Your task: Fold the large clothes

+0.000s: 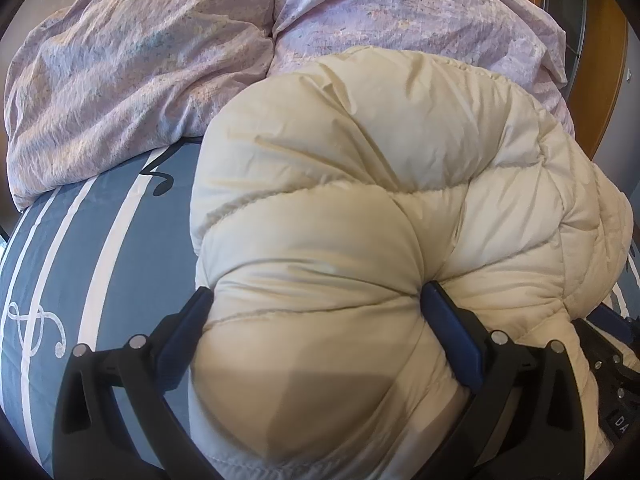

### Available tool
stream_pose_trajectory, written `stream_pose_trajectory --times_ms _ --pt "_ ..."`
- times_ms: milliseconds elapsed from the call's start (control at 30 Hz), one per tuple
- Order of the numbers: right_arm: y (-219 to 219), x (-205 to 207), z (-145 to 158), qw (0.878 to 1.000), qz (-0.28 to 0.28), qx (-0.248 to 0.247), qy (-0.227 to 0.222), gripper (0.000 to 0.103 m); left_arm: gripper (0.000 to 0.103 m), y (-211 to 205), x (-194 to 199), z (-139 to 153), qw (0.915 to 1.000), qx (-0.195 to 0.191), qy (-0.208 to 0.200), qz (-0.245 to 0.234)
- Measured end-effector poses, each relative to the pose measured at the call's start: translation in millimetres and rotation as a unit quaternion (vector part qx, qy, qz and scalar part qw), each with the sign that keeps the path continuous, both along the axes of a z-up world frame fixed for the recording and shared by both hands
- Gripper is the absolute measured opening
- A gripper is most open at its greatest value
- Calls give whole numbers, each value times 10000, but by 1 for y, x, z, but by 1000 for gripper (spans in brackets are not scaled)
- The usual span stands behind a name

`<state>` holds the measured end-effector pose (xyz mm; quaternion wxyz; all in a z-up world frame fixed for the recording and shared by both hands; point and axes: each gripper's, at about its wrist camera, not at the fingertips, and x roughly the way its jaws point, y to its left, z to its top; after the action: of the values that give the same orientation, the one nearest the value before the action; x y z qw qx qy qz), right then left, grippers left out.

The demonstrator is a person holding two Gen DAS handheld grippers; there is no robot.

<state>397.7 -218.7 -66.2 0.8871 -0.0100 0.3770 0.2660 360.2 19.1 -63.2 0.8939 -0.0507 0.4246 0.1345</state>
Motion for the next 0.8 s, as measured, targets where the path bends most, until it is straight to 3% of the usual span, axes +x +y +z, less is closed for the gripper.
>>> stream_pose_trajectory --times_ms 167,267,333,400,500,600,700,800 --pt "-1 2 2 10000 2 14 93 42 101 1 -3 3 10000 -40 -46 5" --pt "-11 3 12 9994 25 170 302 45 101 6 -15 13 9995 -301 -37 -60" --pt "-25 2 23 9977 10 487 465 60 101 9 -27 22 9987 -485 -113 -144" --pt "-43 1 33 9955 -128 795 491 89 101 10 -42 31 9983 -489 -206 -256" --pt "-58 8 34 9923 -157 998 721 91 101 13 -64 41 9976 -423 -318 -437" --pt "-67 25 18 9812 -208 1297 1414 91 101 16 -74 38 9968 -531 -253 -548" --pt "-66 38 0 9684 -202 1519 1966 91 101 19 -75 26 9956 -753 -113 -553" --pt "-64 41 -11 9620 -144 1578 2225 91 101 22 -75 18 9938 -980 -43 -528"
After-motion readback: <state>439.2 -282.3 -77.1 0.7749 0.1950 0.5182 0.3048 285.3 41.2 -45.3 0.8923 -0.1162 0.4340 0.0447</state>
